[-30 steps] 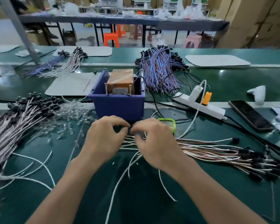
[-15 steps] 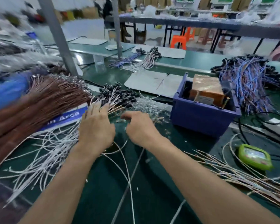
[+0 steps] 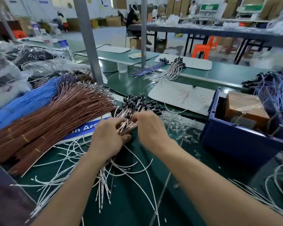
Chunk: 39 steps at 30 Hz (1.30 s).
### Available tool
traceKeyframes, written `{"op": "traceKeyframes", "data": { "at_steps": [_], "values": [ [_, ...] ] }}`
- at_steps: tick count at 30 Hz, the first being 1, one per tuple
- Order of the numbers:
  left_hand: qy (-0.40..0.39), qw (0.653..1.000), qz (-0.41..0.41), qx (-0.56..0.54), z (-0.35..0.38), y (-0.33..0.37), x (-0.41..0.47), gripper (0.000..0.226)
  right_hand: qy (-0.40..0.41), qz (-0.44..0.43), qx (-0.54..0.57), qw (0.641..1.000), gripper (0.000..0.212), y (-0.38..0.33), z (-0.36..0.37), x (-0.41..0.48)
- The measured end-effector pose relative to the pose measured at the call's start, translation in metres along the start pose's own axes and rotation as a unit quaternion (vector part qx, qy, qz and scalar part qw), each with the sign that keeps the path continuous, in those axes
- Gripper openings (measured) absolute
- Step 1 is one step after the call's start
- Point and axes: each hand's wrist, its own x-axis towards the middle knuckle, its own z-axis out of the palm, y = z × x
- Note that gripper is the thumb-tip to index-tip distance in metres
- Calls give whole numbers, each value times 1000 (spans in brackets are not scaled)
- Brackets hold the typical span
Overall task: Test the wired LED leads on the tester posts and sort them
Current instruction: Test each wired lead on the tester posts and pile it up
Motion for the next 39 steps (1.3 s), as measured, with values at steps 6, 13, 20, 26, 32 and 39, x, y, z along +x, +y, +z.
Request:
{"op": "traceKeyframes", "data": {
  "at_steps": [6,13,20,26,32,39],
  "values": [
    [84,995,-5,52,-3,-5,-6,25,198,-15,151,969,21,-4,-38,7],
    [94,988,15,120,7,10,-3,18,-37,61,187,980,23,9,-34,6],
    [75,989,-91,-91,3,10,6,7,-109,129,157,973,51,26,-16,-6],
    [83,966,-144,-197,8,11,7,18,-45,137,78,986,78,35,-12,14],
    [113,952,-113,-260,7,16,3,15,-76,94,-16,993,53,36,0,40],
    [138,957,-71,-245,6,17,-2,7,141,27,108,984,28,33,-9,49]
  ]
}}
